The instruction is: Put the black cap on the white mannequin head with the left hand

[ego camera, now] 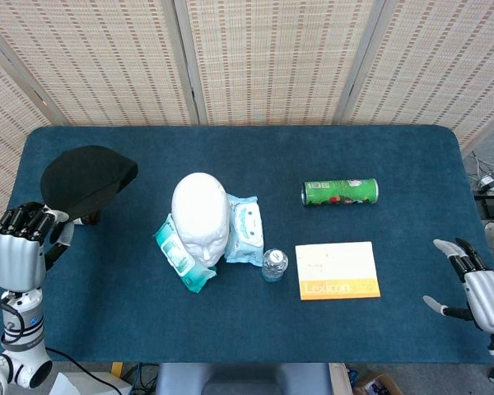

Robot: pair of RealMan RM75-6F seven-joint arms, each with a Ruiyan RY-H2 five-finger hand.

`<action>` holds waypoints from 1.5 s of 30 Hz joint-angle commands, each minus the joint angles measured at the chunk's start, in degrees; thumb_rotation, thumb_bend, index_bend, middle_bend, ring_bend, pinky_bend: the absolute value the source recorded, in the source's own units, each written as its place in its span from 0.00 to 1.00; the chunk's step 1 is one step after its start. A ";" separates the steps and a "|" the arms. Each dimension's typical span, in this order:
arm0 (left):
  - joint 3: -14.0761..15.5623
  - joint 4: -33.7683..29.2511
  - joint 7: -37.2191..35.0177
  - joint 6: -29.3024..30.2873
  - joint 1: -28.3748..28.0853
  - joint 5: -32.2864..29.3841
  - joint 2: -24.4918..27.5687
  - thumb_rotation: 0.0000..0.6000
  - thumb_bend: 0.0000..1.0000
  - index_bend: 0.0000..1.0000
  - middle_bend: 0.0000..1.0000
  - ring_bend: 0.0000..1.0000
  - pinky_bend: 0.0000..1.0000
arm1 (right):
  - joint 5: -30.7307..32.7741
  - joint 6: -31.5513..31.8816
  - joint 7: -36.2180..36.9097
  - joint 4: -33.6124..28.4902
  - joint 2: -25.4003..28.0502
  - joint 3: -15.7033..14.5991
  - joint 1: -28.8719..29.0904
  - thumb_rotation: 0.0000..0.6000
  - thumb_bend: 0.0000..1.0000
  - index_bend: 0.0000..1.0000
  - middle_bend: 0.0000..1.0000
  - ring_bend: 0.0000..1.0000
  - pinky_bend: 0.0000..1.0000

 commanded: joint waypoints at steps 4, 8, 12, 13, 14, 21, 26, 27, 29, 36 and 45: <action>-0.91 -2.81 2.09 0.84 -2.01 2.75 0.66 1.00 0.47 0.76 0.73 0.47 0.61 | -0.01 0.03 0.30 0.07 0.10 0.01 -0.02 1.00 0.00 0.13 0.19 0.08 0.34; -1.24 -4.52 3.51 0.86 -2.88 3.93 0.91 1.00 0.47 0.76 0.74 0.48 0.61 | -0.01 0.13 0.53 0.05 0.21 0.03 -0.07 1.00 0.00 0.13 0.19 0.08 0.34; -1.57 -7.46 5.76 -0.17 -4.40 5.64 1.44 1.00 0.47 0.77 0.74 0.48 0.61 | -0.02 0.27 0.97 0.22 0.29 0.04 -0.15 1.00 0.00 0.13 0.19 0.08 0.34; -1.59 -8.16 6.13 -0.60 -4.64 5.74 1.58 1.00 0.47 0.77 0.74 0.48 0.61 | -0.04 0.31 1.04 0.24 0.31 0.04 -0.17 1.00 0.00 0.13 0.19 0.08 0.34; -1.78 -8.92 6.89 -1.04 -4.99 5.91 1.72 1.00 0.47 0.77 0.75 0.48 0.62 | -0.07 0.36 1.09 0.26 0.31 0.04 -0.19 1.00 0.00 0.13 0.19 0.08 0.34; -2.31 -11.91 10.17 -3.91 -7.31 6.96 1.54 1.00 0.47 0.77 0.75 0.49 0.62 | -0.20 0.61 1.82 0.44 0.47 0.04 -0.29 1.00 0.00 0.13 0.19 0.08 0.34; -2.37 -12.97 12.30 -5.59 -9.12 8.11 0.20 1.00 0.47 0.77 0.75 0.49 0.62 | -0.21 0.92 2.71 0.72 0.66 0.08 -0.45 1.00 0.00 0.13 0.19 0.08 0.34; -2.33 -13.09 12.67 -5.91 -9.45 8.34 -0.09 1.00 0.47 0.77 0.75 0.49 0.62 | -0.23 0.99 2.91 0.78 0.70 0.08 -0.48 1.00 0.00 0.13 0.19 0.08 0.34; -2.19 -13.45 13.46 -6.51 -10.10 8.85 -0.79 1.00 0.47 0.77 0.75 0.49 0.62 | -0.21 1.13 3.40 0.93 0.78 0.11 -0.55 1.00 0.00 0.13 0.19 0.08 0.34; -1.40 -13.67 15.50 -7.71 -11.41 10.37 -2.92 1.00 0.47 0.77 0.75 0.49 0.62 | -0.24 1.32 4.39 1.26 0.99 0.17 -0.64 1.00 0.00 0.13 0.19 0.08 0.34; 0.23 -11.99 17.58 -8.98 -12.97 12.83 -6.51 1.00 0.47 0.77 0.75 0.49 0.62 | -0.31 1.49 4.62 1.31 1.04 0.19 -0.73 1.00 0.00 0.13 0.19 0.08 0.34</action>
